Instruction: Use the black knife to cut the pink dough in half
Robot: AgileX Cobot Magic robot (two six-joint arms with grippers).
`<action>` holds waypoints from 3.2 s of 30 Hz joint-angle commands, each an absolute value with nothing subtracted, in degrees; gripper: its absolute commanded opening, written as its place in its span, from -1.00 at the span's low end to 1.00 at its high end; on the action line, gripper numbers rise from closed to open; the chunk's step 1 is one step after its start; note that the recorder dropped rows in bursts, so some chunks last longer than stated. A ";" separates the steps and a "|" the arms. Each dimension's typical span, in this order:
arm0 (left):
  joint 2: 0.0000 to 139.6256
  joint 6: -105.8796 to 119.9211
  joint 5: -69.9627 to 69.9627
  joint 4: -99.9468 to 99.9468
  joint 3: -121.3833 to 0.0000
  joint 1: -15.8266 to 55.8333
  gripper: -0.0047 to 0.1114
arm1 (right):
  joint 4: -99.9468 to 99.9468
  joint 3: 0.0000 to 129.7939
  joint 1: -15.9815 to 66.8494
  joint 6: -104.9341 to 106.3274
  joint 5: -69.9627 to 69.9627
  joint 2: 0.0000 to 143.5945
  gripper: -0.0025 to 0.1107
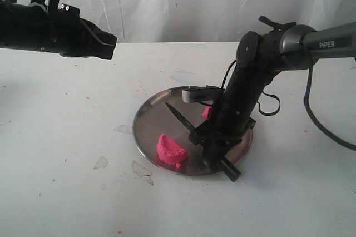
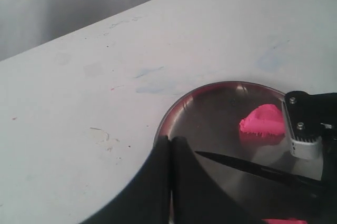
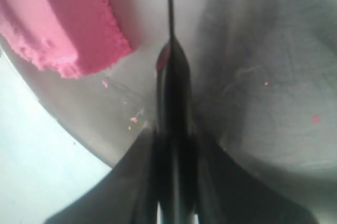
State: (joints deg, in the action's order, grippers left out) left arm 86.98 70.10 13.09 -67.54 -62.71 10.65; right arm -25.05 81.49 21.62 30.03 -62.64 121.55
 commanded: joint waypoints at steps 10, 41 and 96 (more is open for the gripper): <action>86.30 69.17 14.99 -69.85 -62.39 10.44 -0.92 | -25.05 82.19 21.20 29.04 -60.28 121.48 -0.42; 86.11 69.33 23.55 -69.37 -62.39 10.44 -0.92 | -31.78 47.37 25.09 19.15 -40.86 33.42 -0.96; 78.39 69.33 17.97 -68.96 -56.06 10.44 -0.92 | -7.89 0.00 16.00 0.00 -19.47 0.00 -0.96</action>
